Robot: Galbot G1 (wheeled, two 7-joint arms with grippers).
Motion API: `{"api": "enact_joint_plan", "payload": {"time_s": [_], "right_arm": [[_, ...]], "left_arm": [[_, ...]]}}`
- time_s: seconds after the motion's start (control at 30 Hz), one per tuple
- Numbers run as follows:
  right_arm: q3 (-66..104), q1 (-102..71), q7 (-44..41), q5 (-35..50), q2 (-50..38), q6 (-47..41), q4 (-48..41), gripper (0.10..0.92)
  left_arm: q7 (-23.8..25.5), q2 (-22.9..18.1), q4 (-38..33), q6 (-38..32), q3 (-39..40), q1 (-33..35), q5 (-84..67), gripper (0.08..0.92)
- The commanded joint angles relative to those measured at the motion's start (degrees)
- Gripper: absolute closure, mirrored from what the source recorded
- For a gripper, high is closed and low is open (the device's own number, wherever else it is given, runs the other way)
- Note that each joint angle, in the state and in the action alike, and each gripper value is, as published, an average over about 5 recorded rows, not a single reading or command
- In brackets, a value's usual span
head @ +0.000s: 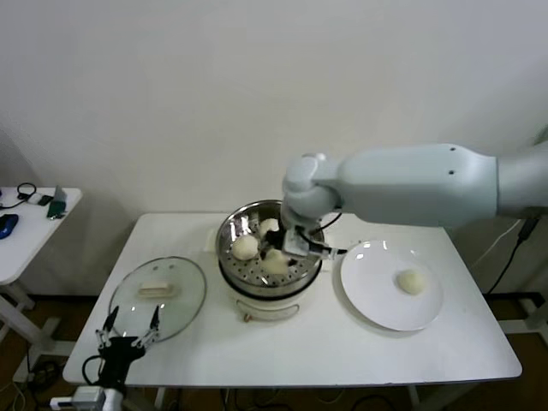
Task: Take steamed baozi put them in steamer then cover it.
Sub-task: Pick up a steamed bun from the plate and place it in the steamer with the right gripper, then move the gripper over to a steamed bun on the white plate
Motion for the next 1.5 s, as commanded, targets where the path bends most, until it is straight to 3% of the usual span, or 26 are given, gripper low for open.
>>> {"api": "enact_joint_plan", "payload": {"time_s": [0.03, 0.43, 0.63, 0.83, 1.0, 1.13, 1.33, 1.5], "right_arm": [[0.18, -6.64, 0.90, -5.35, 1.98, 1.36, -4.39, 0.380], [1.51, -8.22, 1.50, -6.44, 4.66, 2.46, -7.55, 0.378], [3.84, -6.92, -0.10, -3.67, 4.22, 3.40, -8.10, 0.261], [3.48, 1.39, -9.59, 11.81, -1.13, 1.82, -8.66, 0.204], [-3.20, 11.44, -14.07, 30.70, -9.07, -5.06, -12.20, 0.202], [-10.58, 17.92, -14.96, 38.38, -16.93, -11.16, -13.44, 0.203], [-19.56, 19.17, -13.52, 36.32, -29.48, -15.99, -11.05, 0.203], [-17.37, 9.84, -11.56, 26.80, -37.64, -17.36, -12.49, 0.203]], "left_arm": [[-0.03, -0.03, 0.12, -0.02, -0.04, -0.16, 0.00, 0.177], [-0.04, -0.09, 0.02, -0.09, -0.01, -0.04, 0.02, 0.177], [-0.04, -0.13, -0.19, -0.12, 0.01, -0.07, -0.02, 0.177], [0.13, -0.47, -0.88, 0.14, 0.12, -0.26, 0.02, 0.177], [0.19, -0.64, -1.00, 0.25, 0.44, -0.35, 0.11, 0.177], [0.23, -0.77, -1.14, 0.46, 0.93, -0.76, 0.23, 0.177], [0.36, -0.96, -1.15, 0.83, 1.69, -1.63, 0.48, 0.177], [0.38, -0.81, -0.97, 0.86, 1.94, -2.02, 0.54, 0.177]]}}
